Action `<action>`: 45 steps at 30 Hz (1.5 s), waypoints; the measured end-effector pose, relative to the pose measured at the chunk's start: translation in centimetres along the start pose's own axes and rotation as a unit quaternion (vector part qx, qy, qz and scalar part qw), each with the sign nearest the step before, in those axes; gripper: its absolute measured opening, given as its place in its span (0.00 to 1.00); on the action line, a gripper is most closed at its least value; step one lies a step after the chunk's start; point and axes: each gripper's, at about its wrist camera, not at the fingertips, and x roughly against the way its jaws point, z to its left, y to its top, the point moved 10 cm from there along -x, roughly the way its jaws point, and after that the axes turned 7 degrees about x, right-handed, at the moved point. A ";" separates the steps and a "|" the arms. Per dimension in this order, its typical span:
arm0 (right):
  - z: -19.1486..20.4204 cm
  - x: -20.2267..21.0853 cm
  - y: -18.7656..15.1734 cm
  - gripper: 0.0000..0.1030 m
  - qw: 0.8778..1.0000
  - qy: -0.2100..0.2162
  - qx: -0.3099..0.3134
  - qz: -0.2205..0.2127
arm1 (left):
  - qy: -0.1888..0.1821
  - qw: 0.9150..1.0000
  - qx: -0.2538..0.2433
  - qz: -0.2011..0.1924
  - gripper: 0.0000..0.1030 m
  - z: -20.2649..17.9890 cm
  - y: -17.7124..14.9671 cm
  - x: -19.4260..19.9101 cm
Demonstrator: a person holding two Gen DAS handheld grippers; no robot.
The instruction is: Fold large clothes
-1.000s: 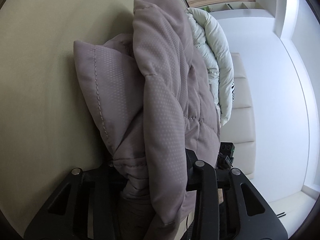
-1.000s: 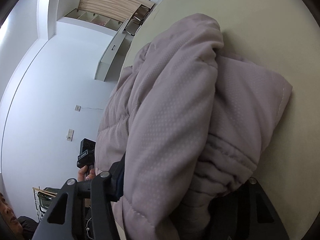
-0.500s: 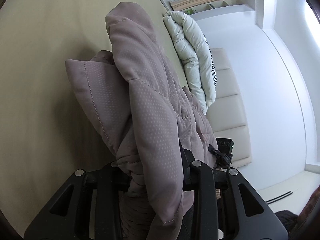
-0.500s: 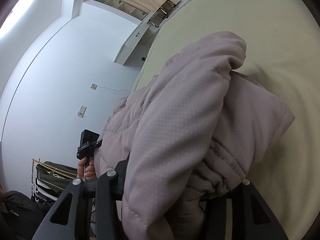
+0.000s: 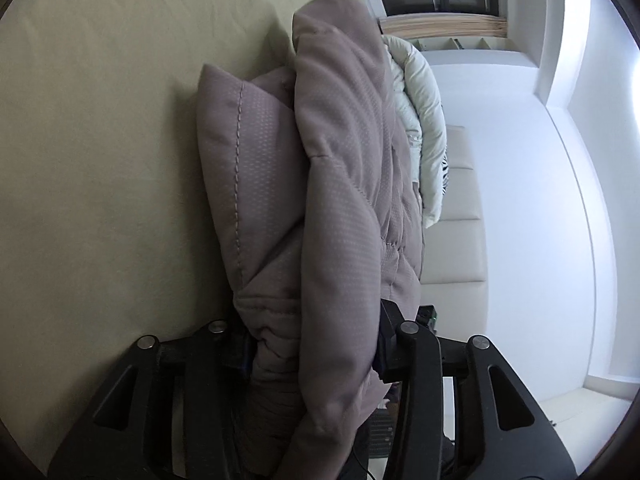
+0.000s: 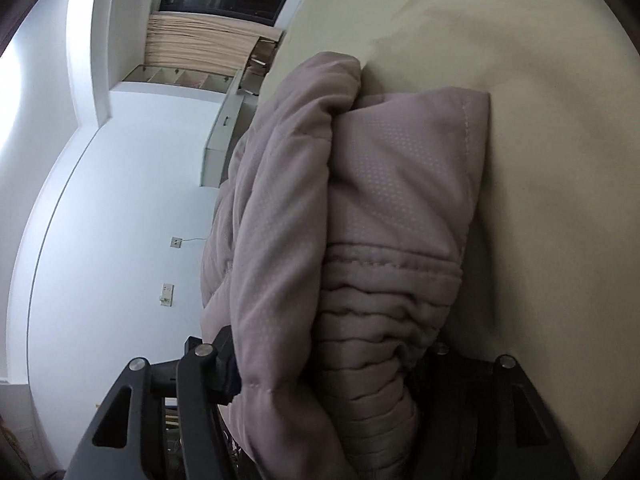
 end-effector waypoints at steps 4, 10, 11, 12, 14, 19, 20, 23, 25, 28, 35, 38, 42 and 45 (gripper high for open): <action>-0.4 3.8 0.2 0.70 0.998 -0.029 -0.035 -0.050 | 0.009 0.999 0.002 -0.034 0.45 -0.3 0.1 1.7; -0.4 9.9 -2.8 0.71 0.990 -0.106 -0.007 -0.092 | 0.057 0.992 -0.046 -0.102 0.45 -2.4 -0.9 5.9; 0.3 10.2 -3.3 0.71 0.989 -0.114 0.002 -0.095 | 0.076 0.988 -0.069 -0.115 0.45 -3.2 -1.4 6.8; 0.6 10.7 -3.7 0.71 0.987 -0.124 0.011 -0.098 | 0.100 0.982 -0.096 -0.128 0.45 -4.4 -2.0 7.5; 1.7 11.4 -5.0 0.71 0.983 -0.147 0.035 -0.106 | 0.149 0.964 -0.152 -0.159 0.45 -6.9 -3.1 7.6; 7.4 11.3 -6.3 0.77 0.956 -0.231 0.131 -0.129 | 0.246 0.887 -0.294 -0.257 0.65 -15.2 -8.0 9.3; 9.0 11.2 -6.4 0.79 0.947 -0.246 0.157 -0.133 | 0.256 0.872 -0.310 -0.278 0.71 -16.7 -9.3 9.7; 13.1 11.2 -6.2 0.85 0.915 -0.292 0.231 -0.154 | 0.298 0.822 -0.355 -0.330 0.82 -19.6 -13.3 11.3; 15.9 11.9 -5.9 0.93 0.892 -0.310 0.276 -0.180 | 0.326 0.784 -0.377 -0.370 0.87 -22.4 -15.9 12.4; 20.4 13.0 -5.8 1.00 0.855 -0.320 0.328 -0.243 | 0.354 0.735 -0.388 -0.429 0.98 -25.4 -19.1 14.9; 26.3 13.3 -5.7 1.00 0.814 -0.369 0.352 -0.278 | 0.395 0.714 -0.372 -0.443 1.00 -28.6 -22.2 17.6; 27.1 12.6 -7.0 1.00 0.837 -0.350 0.339 -0.249 | 0.408 0.727 -0.357 -0.422 1.00 -28.2 -23.5 18.0; 27.5 10.7 -9.1 1.00 0.846 -0.366 0.337 -0.191 | 0.412 0.767 -0.333 -0.363 1.00 -26.0 -23.6 15.3; 26.9 9.2 -10.1 1.00 0.846 -0.392 0.331 -0.148 | 0.419 0.791 -0.314 -0.317 1.00 -23.6 -23.2 13.0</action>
